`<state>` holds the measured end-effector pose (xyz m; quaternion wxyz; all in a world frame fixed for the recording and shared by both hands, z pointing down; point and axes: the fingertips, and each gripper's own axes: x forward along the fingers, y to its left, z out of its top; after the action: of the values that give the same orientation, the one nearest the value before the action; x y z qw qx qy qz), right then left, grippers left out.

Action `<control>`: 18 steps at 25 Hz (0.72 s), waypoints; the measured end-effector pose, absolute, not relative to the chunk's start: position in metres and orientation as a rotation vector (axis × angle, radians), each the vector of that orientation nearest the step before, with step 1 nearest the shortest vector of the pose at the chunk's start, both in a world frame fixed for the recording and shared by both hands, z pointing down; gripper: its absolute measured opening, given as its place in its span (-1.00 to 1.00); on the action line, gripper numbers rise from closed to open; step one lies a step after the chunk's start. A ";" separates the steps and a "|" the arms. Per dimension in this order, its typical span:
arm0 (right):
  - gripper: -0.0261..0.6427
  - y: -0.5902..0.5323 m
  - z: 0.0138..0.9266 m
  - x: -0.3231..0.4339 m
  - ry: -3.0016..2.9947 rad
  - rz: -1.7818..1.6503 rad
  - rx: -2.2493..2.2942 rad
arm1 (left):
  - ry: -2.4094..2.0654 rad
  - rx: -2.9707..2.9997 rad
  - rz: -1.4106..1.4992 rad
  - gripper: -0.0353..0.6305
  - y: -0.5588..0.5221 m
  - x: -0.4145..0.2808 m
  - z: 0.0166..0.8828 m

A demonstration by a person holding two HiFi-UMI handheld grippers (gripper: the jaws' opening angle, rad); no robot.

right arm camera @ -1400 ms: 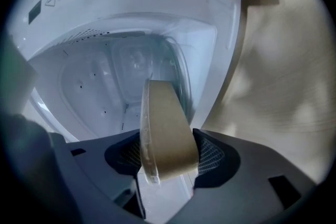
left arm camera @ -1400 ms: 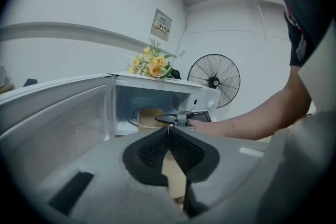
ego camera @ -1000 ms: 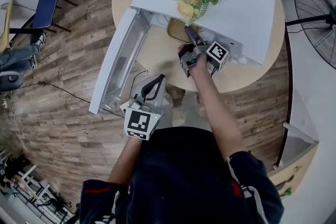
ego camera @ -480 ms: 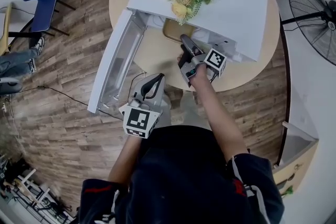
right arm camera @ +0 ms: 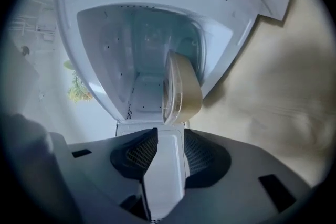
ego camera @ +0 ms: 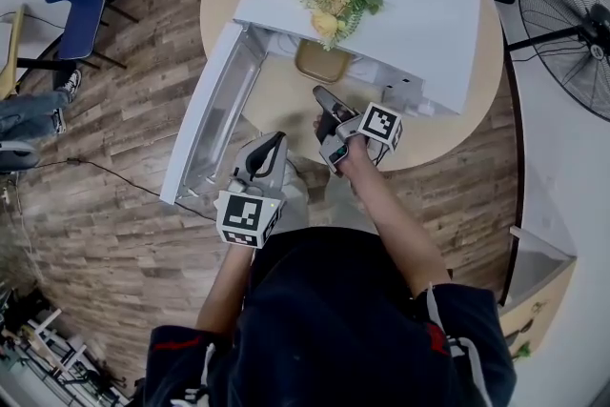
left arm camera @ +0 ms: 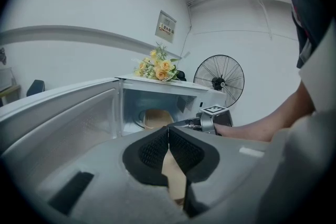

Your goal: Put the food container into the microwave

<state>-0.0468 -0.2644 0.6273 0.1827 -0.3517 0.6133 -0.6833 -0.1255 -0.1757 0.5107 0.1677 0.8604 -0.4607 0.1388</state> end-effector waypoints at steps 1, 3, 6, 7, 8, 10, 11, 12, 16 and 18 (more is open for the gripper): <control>-0.52 -0.264 0.626 -0.051 1.763 -1.924 -0.994 | -1.315 2.446 0.396 -0.84 -0.176 -0.127 0.511; -0.68 -0.264 0.628 -0.056 1.808 -1.927 -1.016 | -1.322 2.441 0.401 -0.84 -0.176 -0.129 0.512; -0.82 -0.265 0.632 -0.057 1.829 -1.935 -1.049 | -1.323 2.438 0.414 -0.84 -0.174 -0.128 0.514; -0.83 -0.267 0.632 -0.058 1.828 -1.935 -1.051 | -1.322 2.436 0.415 -0.84 -0.173 -0.128 0.514; -0.84 -0.269 0.633 -0.058 1.826 -1.933 -1.052 | -1.320 2.433 0.415 -0.84 -0.173 -0.128 0.516; -0.86 -0.274 0.634 -0.058 1.825 -1.925 -1.061 | -1.313 2.424 0.413 -0.84 -0.171 -0.127 0.518; -0.87 -0.276 0.635 -0.058 1.827 -1.920 -1.070 | -1.309 2.420 0.414 -0.84 -0.171 -0.127 0.520; -0.87 -0.279 0.635 -0.057 1.831 -1.913 -1.081 | -1.306 2.419 0.416 -0.84 -0.171 -0.127 0.520; -0.87 -0.291 0.636 -0.052 1.832 -1.887 -1.113 | -1.298 2.426 0.425 -0.84 -0.173 -0.128 0.523; -0.87 -0.298 0.637 -0.049 1.827 -1.879 -1.125 | -1.299 2.420 0.426 -0.84 -0.175 -0.128 0.524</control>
<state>-0.0487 -0.2978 0.6369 0.1441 -0.3904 0.6340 -0.6518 -0.1284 -0.1752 0.5242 0.1802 0.8564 -0.4596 0.1509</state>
